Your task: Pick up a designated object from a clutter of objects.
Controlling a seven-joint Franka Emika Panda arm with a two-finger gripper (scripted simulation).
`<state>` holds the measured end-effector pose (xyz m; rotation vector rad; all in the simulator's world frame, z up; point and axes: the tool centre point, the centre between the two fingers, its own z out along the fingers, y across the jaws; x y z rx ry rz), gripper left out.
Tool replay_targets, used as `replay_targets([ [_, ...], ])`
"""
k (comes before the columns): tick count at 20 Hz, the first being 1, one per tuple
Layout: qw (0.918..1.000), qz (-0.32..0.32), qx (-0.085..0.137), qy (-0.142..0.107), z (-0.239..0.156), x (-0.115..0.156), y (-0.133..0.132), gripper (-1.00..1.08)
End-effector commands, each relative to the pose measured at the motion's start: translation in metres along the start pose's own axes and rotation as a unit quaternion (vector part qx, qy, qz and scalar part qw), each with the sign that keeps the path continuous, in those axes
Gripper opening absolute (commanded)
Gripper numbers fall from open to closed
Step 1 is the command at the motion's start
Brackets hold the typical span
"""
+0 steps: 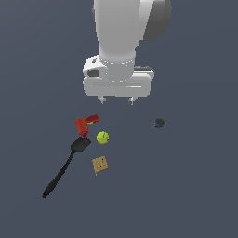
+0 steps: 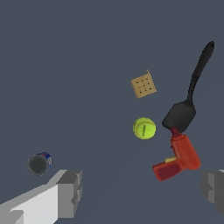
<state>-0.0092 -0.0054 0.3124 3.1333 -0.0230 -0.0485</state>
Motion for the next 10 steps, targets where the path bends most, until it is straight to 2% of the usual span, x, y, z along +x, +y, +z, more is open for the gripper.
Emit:
replay_targets([
  [1, 1.0, 0.0, 0.0, 0.0, 0.0, 0.0, 0.0, 1.0],
  [10, 0.9999, -0.009, -0.011, -0.003, 0.009, 0.002, 0.018, 1.0],
])
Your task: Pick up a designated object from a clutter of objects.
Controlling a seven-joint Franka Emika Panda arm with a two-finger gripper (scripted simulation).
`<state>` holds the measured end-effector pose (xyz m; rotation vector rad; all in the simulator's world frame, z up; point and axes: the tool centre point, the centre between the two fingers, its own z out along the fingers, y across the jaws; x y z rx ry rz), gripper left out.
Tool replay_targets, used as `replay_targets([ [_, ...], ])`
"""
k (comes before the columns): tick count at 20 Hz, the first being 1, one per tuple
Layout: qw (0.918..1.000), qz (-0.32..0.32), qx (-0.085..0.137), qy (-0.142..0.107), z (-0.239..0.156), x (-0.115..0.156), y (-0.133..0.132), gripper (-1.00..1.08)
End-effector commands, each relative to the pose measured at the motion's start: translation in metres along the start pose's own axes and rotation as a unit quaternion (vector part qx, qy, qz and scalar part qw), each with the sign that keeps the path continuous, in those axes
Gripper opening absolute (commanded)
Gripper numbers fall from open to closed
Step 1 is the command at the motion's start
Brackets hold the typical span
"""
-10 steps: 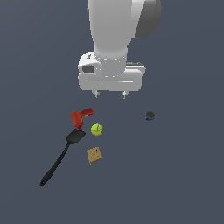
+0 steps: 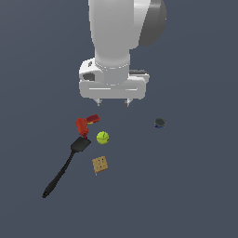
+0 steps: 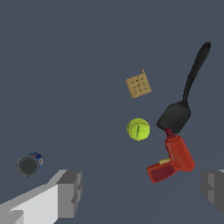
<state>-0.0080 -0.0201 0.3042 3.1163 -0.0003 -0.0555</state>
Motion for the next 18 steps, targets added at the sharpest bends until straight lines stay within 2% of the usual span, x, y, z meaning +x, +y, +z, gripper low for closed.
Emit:
replay_targets([
  [1, 1.0, -0.002, -0.003, 0.0, 0.001, 0.0, 0.003, 1.0],
  [10, 1.0, -0.005, 0.0, 0.001, 0.015, 0.003, 0.006, 1.0],
  [18, 0.9999, -0.014, 0.006, 0.004, 0.062, 0.01, 0.018, 1.0],
])
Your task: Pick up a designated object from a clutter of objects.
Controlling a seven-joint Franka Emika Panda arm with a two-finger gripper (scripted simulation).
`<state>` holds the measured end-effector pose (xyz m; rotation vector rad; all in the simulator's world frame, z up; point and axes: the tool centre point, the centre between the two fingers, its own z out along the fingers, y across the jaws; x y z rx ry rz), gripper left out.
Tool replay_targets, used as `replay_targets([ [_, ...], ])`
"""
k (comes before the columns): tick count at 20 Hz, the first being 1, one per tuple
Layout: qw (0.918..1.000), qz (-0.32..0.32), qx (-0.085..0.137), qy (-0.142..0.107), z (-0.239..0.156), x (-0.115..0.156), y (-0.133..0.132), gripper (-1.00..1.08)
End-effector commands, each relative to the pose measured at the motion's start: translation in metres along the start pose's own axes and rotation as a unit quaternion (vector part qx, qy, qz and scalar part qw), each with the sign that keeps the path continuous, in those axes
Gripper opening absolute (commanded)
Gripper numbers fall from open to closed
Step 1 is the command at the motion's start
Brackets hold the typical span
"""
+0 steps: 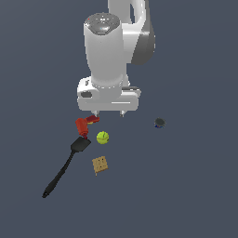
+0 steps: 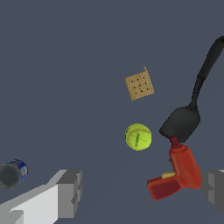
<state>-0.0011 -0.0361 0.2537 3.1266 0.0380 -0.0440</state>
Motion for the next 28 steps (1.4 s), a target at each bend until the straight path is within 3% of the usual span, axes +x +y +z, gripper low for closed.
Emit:
replay_targets([
  [1, 1.0, -0.003, 0.002, 0.001, 0.019, 0.001, 0.005, 1.0],
  [15, 0.9997, -0.021, 0.008, 0.012, 0.135, -0.01, 0.039, 1.0],
  [28, 0.9996, -0.025, 0.007, 0.014, 0.163, -0.019, 0.048, 1.0],
])
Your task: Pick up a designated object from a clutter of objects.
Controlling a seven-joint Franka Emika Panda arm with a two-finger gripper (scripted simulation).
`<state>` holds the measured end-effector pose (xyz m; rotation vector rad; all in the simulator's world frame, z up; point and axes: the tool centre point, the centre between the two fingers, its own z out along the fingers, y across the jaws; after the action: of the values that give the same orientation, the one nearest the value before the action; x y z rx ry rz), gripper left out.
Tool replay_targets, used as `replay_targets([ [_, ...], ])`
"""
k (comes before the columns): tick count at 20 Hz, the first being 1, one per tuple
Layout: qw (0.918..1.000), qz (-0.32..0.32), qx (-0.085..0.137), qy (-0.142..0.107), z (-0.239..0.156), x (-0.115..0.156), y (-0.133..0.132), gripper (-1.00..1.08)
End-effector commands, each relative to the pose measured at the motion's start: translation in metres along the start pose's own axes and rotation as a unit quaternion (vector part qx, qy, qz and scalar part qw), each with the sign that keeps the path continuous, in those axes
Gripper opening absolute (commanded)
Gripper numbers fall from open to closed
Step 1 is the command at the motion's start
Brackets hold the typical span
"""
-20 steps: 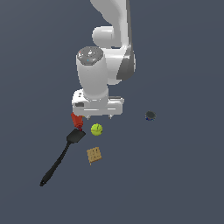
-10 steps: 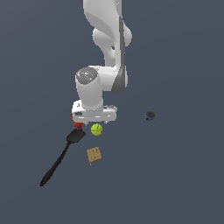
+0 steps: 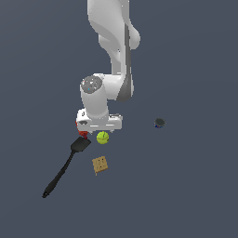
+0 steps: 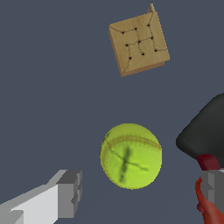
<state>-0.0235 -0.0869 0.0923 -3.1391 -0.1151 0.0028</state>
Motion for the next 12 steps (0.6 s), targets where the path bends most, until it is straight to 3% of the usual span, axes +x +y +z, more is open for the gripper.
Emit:
replay_targets([
  [1, 1.0, 0.0, 0.0, 0.0, 0.001, 0.0, 0.0, 1.0],
  [12, 1.0, 0.0, 0.0, 0.001, 0.042, -0.001, 0.0, 1.0],
])
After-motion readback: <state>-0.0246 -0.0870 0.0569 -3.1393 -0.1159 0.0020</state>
